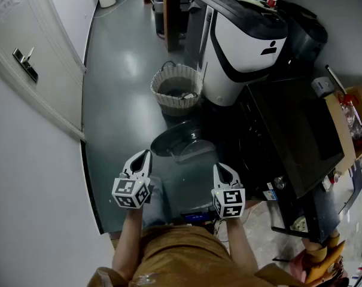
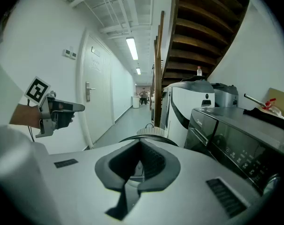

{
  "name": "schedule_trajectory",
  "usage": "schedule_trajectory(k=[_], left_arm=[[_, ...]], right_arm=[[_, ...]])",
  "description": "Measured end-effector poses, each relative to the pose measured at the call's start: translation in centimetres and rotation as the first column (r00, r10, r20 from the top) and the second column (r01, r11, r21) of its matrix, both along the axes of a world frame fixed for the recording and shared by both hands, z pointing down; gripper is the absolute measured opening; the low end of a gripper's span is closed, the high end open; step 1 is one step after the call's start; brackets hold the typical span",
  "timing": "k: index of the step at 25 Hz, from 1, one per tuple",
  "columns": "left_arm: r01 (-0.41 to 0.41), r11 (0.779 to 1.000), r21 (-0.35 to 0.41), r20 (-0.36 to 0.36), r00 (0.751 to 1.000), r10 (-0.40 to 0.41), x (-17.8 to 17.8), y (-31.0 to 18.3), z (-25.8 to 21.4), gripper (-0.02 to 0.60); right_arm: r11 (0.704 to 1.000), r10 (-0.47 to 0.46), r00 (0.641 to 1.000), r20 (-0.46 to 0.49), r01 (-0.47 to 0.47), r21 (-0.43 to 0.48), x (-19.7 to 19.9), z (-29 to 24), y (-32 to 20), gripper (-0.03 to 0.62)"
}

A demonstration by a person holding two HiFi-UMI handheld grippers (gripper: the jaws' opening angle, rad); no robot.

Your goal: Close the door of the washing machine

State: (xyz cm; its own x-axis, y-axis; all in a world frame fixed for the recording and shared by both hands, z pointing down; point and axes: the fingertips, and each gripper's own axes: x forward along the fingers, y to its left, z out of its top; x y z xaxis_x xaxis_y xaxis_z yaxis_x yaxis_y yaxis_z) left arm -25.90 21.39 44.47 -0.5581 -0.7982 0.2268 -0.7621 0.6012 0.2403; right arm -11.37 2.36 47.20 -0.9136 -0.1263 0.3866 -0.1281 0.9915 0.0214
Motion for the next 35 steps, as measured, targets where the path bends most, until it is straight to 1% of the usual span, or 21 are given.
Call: schedule_trajectory(k=[7,12,15,17,21,27,35], left_arm=[[-0.019,1.000,-0.002,0.006,1.000,0.019,-0.6,-0.3,-0.2,0.025],[-0.070,0.998,-0.005,-0.009,0.998,0.070,-1.2,-1.3,0.1,0.025],[-0.110,0.994,-0.005,-0.034,0.993,0.109,-1.7,-2.1,0.8,0.026],[-0.140,0.990,-0.012,-0.063,0.988,0.139,-1.9,-2.8,1.7,0.029],[-0.189,0.981,-0.043,-0.103,0.978,0.183,-2.4,-3.9,3.6,0.088],[-0.240,0.967,-0.083,-0.157,0.962,0.225,-4.2,-5.4,6.4,0.133],[-0.320,0.937,-0.142,-0.231,0.931,0.283,-6.1,-7.8,10.9,0.138]], right_arm=[[1.000,0.010,1.000,0.009,-0.010,0.001,-0.4,-0.3,0.2,0.012],[1.000,0.029,0.999,0.018,-0.029,0.000,-0.8,-0.3,0.2,0.012],[0.998,0.065,0.998,0.010,-0.064,-0.028,-1.2,0.3,-0.3,0.012],[0.995,0.089,0.996,-0.003,-0.089,-0.043,-1.2,0.9,-0.8,0.012],[0.992,0.109,0.994,-0.022,-0.110,-0.058,-1.4,1.8,-1.1,0.012],[0.989,0.125,0.990,-0.063,-0.129,-0.076,-2.7,3.4,-1.5,0.014],[0.981,0.158,0.977,-0.143,-0.171,-0.089,-3.3,6.2,-2.5,0.013]])
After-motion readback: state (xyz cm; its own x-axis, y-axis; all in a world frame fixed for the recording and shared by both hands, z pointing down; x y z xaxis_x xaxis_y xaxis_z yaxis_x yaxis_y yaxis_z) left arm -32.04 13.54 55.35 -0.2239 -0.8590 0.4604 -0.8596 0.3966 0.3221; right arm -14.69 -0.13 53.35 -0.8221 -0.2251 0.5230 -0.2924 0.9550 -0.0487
